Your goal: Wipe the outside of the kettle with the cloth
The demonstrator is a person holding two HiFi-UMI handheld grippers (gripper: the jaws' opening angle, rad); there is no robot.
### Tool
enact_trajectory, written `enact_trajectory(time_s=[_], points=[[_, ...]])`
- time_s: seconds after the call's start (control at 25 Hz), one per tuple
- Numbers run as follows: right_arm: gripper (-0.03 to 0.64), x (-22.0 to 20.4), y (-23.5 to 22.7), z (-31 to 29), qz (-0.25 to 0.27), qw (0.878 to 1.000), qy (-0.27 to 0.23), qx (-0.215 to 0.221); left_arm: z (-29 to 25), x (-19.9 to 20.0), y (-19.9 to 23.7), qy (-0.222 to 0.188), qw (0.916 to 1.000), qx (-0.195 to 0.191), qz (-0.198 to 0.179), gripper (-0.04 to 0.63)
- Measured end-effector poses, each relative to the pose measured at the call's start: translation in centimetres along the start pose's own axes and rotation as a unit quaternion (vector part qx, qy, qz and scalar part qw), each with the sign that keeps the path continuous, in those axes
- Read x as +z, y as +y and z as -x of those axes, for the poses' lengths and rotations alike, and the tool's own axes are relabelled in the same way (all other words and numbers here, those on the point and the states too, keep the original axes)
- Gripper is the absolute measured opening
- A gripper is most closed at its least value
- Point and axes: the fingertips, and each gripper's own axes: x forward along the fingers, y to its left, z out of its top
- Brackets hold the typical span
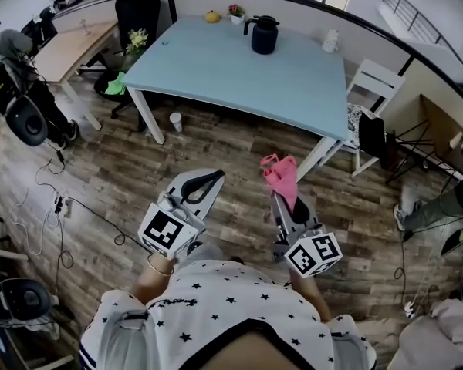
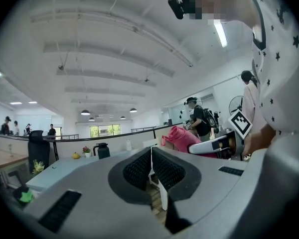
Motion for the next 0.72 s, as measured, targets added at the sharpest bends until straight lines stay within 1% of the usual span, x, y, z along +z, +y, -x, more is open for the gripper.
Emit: enact_trajectory(time_s=[0.24, 0.36, 0.52, 0.72], points=[[0.104, -0.7, -0.1, 0.1, -0.015, 1.0, 0.0, 0.002, 0.4, -0.4, 0.4, 0.007, 0.9999, 0.013, -0.001, 0.029], [0.104, -0.8, -0.5, 0.2, -0.025, 1.0, 0.0, -0.001, 0.0, -0.8, 0.5, 0.019, 0.9997, 0.015, 0.0, 0.03], [0.106, -0.8, -1.2, -0.1, -0.027, 1.0, 0.001, -0.014, -0.9, -1.3, 0.7, 0.021, 0.9997, -0.006, 0.009, 0.03], [0.106, -0.4, -2.3, -1.6, -0.023, 0.999, 0.0, -0.033, -2.7, -1.9, 1.8, 0.022, 0.9993, -0.03, 0.009, 0.029]])
